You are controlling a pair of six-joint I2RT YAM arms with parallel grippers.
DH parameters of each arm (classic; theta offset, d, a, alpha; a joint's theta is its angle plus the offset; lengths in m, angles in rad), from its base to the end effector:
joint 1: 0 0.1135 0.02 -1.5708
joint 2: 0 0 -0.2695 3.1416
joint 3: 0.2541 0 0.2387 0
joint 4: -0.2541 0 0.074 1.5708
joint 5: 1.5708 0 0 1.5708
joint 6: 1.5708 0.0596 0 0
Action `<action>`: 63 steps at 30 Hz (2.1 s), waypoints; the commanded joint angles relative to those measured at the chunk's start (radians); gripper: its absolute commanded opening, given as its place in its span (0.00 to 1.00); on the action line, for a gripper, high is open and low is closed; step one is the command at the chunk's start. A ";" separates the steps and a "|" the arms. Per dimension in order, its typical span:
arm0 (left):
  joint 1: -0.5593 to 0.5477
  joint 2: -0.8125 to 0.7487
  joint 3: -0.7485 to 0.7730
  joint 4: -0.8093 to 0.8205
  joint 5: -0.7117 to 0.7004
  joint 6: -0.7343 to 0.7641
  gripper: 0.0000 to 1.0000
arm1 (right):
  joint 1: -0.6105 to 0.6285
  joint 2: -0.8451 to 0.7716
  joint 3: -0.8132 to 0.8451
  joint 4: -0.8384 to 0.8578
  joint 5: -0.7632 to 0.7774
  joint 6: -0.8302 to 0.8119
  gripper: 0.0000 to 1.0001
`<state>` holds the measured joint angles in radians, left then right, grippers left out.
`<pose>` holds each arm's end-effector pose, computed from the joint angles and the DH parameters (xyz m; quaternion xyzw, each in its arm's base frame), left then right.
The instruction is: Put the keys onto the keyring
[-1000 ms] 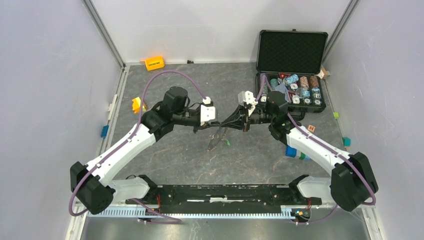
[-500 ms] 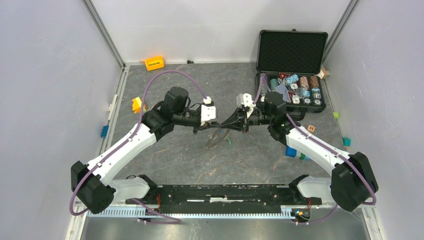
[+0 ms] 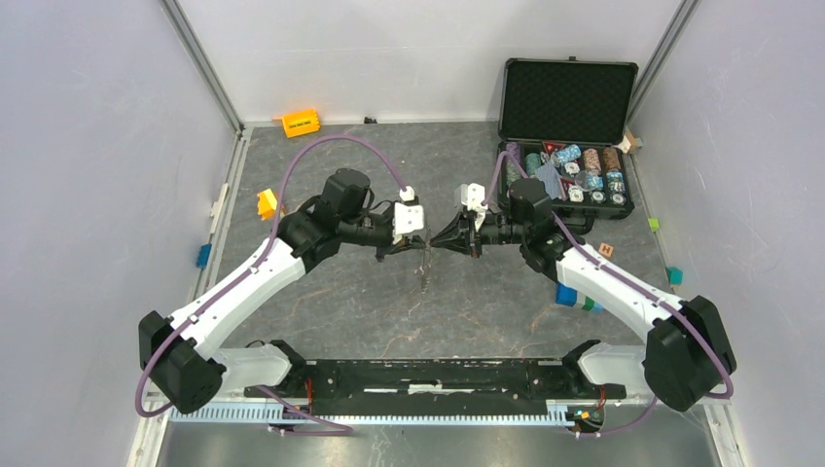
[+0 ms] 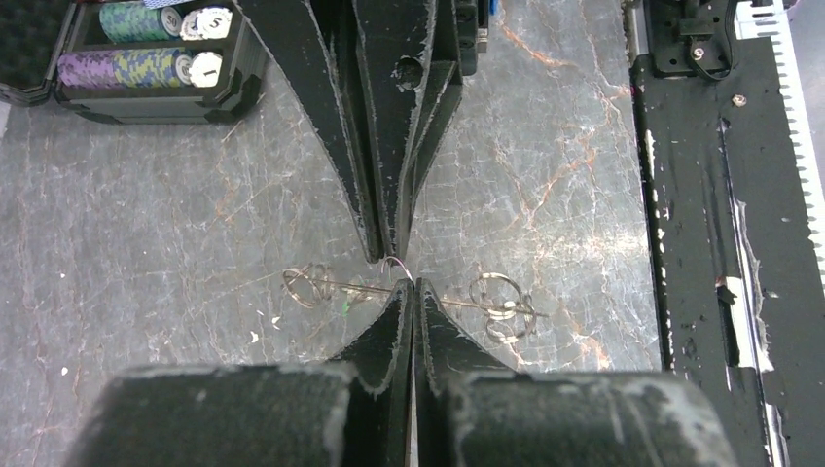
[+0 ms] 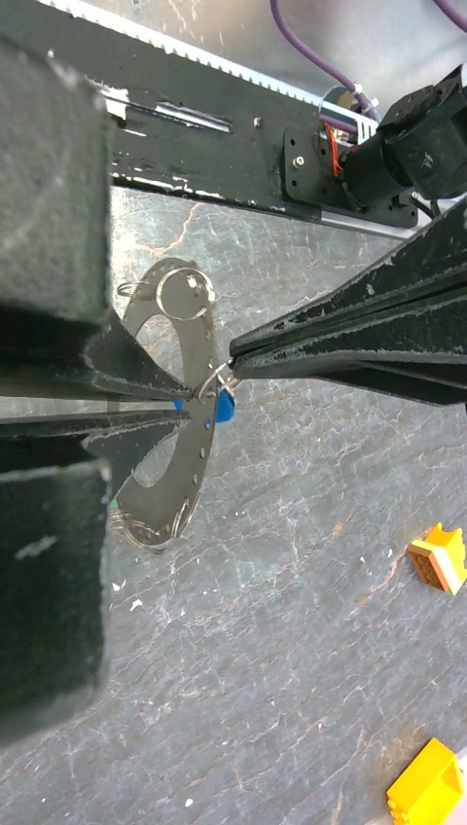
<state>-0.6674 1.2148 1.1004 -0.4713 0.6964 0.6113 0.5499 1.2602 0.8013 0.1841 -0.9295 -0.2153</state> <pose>0.1823 -0.1923 0.3332 0.6237 0.5684 -0.3130 0.4359 0.2111 0.1854 0.2918 -0.5170 0.5602 0.4422 0.4725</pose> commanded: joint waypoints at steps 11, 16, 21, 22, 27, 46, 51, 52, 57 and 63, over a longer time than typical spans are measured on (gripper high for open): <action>-0.019 -0.001 0.039 0.008 0.002 -0.038 0.02 | 0.025 -0.013 0.084 -0.096 -0.036 -0.132 0.19; -0.018 -0.009 0.024 0.014 -0.003 -0.034 0.02 | 0.026 -0.031 0.120 -0.264 0.043 -0.302 0.19; -0.018 -0.017 0.013 0.020 -0.003 -0.033 0.02 | 0.025 -0.071 0.149 -0.388 0.125 -0.431 0.19; -0.018 -0.016 0.013 0.020 -0.001 -0.033 0.02 | 0.025 -0.075 0.161 -0.420 0.141 -0.459 0.20; -0.018 -0.015 0.015 0.021 0.008 -0.032 0.02 | 0.025 -0.080 0.223 -0.540 0.108 -0.537 0.21; -0.018 -0.015 0.014 0.026 0.026 -0.036 0.02 | 0.085 -0.027 0.183 -0.426 0.031 -0.449 0.30; -0.018 -0.021 0.012 0.026 0.032 -0.038 0.02 | 0.087 -0.016 0.183 -0.409 0.034 -0.439 0.30; -0.018 -0.023 0.012 0.026 0.033 -0.037 0.02 | 0.087 -0.016 0.183 -0.403 0.034 -0.435 0.30; -0.019 -0.024 0.011 0.026 0.035 -0.039 0.02 | 0.088 -0.012 0.182 -0.395 0.029 -0.426 0.28; -0.019 -0.025 0.012 0.030 0.034 -0.042 0.02 | 0.097 -0.002 0.175 -0.391 0.030 -0.423 0.23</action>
<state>-0.6815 1.2182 1.1004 -0.4843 0.6937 0.6102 0.6380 1.2469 0.9844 -0.2409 -0.8860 -0.6483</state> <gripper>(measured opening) 0.023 0.245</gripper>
